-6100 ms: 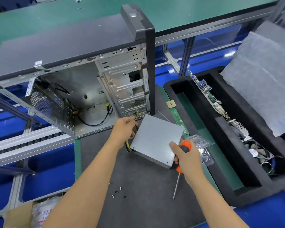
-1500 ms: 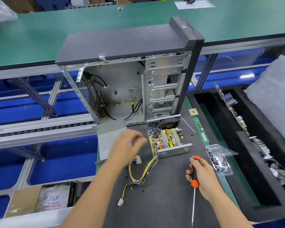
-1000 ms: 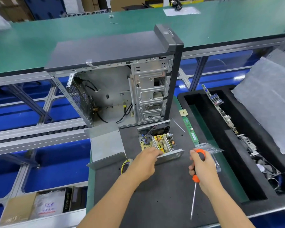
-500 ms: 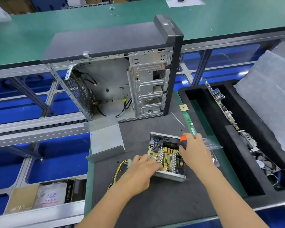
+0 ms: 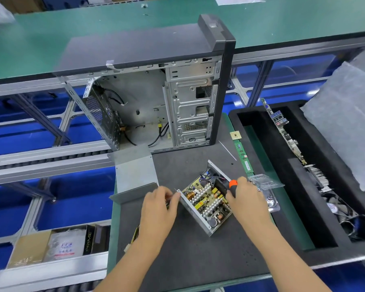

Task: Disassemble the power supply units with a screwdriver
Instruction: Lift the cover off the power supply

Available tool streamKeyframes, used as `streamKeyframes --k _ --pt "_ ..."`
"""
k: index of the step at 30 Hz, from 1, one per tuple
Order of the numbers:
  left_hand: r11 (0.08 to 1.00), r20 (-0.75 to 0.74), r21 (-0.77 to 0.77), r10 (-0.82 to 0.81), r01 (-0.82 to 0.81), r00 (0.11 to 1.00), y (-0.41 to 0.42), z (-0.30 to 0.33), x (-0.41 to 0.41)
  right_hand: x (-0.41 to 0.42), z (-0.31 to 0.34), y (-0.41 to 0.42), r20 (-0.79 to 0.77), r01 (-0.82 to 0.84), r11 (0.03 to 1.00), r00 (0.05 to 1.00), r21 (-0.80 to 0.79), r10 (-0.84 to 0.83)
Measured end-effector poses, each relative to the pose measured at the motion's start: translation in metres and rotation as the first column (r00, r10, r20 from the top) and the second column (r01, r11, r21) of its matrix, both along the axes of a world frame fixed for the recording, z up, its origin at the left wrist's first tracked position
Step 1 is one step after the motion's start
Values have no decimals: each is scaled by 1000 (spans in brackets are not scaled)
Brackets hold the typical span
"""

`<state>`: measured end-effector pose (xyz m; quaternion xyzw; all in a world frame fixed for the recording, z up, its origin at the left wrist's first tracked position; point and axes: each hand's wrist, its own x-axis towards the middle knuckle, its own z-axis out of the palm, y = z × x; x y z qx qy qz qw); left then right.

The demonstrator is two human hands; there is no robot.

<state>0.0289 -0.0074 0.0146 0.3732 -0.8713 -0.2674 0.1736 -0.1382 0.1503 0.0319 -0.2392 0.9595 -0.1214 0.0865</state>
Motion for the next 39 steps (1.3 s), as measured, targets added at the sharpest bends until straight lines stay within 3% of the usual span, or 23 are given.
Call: streamKeyframes --k 3,5,7,9,13,16,18,20,23,26,27,29,31,34,39 --pt "976 59 -214 -13 25 998 19 8 5 5 0 6 0 21 1000 1000 8 -21" --pt "993 194 62 -113 103 974 37 12 4 6 1 10 -2 20 999 1000 41 -20" --pt "916 228 373 -245 148 942 54 5 1 6 3 15 14 31 998 999 59 -32" --pt "882 152 427 -288 200 945 63 0 -3 7 4 21 58 62 998 996 30 -63" --pt "923 144 350 -225 162 964 50 -4 -16 7 3 32 238 106 993 967 -45 -92" --pt "929 156 321 -246 186 957 22 -1 -31 14 2 38 540 271 938 834 -217 -116" --pt "941 201 233 -294 246 934 0 -4 -42 24 -1 40 655 341 894 752 -290 -74" --pt "956 259 149 -284 252 923 -17 -7 -50 36 -4 41 731 342 885 682 -316 -2" --pt "975 229 -10 -212 220 950 -27 -10 -53 53 -8 39 804 287 897 583 -337 116" --pt "942 68 -293 -152 165 986 -12 -14 -47 60 -12 38 819 234 902 542 -362 188" --pt "927 26 -321 -194 191 981 -3 -13 -45 60 -12 39 820 205 911 536 -358 201" --pt "907 61 -174 -378 383 924 18 -12 -42 54 -11 42 817 163 923 535 -349 214" --pt "874 207 43 -482 484 851 36 -14 -41 43 -9 48 797 187 919 576 -346 182" --pt "844 393 -62 -471 533 790 46 -18 -39 21 -17 62 783 438 821 622 -366 16" --pt "810 400 -57 -517 583 757 34 -16 -33 0 -38 66 864 668 689 489 -281 -121"
